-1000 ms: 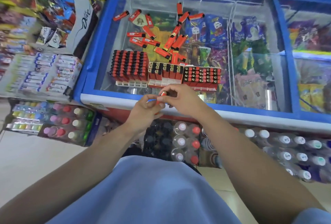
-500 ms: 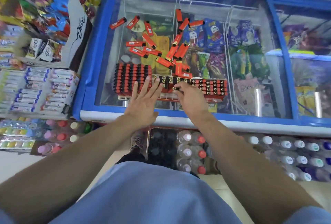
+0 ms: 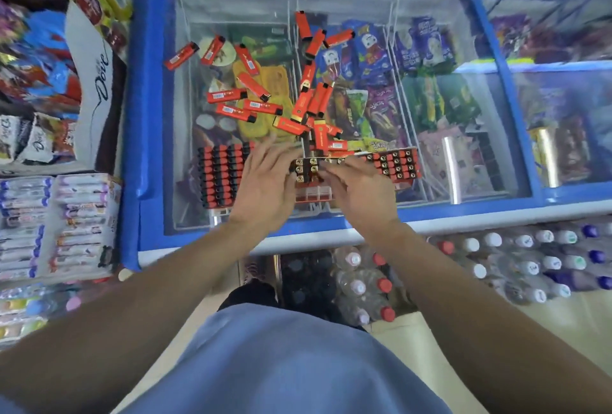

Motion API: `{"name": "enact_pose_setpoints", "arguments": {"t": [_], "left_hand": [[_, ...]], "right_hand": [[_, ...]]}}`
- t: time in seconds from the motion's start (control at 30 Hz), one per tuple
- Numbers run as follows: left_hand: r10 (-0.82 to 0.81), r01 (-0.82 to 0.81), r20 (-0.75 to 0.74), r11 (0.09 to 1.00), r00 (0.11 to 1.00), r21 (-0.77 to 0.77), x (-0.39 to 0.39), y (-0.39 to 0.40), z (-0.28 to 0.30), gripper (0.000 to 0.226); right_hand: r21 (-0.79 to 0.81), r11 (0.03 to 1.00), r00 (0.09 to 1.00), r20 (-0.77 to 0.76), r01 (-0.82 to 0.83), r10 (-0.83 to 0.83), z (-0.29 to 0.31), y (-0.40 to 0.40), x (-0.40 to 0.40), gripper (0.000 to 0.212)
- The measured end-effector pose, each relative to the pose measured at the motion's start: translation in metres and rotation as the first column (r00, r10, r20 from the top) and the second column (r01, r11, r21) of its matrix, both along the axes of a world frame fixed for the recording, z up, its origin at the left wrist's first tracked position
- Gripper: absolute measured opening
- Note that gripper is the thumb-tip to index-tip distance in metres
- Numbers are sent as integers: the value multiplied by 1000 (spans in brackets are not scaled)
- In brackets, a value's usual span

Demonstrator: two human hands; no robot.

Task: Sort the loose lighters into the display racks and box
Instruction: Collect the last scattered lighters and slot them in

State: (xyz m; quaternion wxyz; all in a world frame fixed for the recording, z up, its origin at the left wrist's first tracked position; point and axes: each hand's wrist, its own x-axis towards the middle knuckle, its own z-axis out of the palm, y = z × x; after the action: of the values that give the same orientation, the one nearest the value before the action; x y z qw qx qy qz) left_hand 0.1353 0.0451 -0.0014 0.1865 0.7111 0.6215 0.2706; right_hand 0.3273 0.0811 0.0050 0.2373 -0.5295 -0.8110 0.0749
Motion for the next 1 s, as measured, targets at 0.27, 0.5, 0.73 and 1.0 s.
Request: {"name": "enact_pose_setpoints", "arguments": {"t": [0.27, 0.5, 0.73, 1.0], "left_hand": [[-264, 119, -274, 884, 925, -452, -18, 148, 10, 94], [-395, 188, -347, 846, 851, -499, -11, 188, -27, 125], [-415, 238, -332, 854, 847, -463, -7, 207, -31, 120], [-481, 280, -338, 821, 809, -497, 1, 216, -24, 92]], "right_hand": [[-672, 682, 939, 340, 288, -62, 29, 119, -19, 59], [-638, 713, 821, 549, 290, 156, -12, 145, -40, 101], [-642, 721, 896, 439, 262, 66, -15, 153, -26, 73], [-613, 688, 870, 490, 389, -55, -24, 153, -41, 79]]}}
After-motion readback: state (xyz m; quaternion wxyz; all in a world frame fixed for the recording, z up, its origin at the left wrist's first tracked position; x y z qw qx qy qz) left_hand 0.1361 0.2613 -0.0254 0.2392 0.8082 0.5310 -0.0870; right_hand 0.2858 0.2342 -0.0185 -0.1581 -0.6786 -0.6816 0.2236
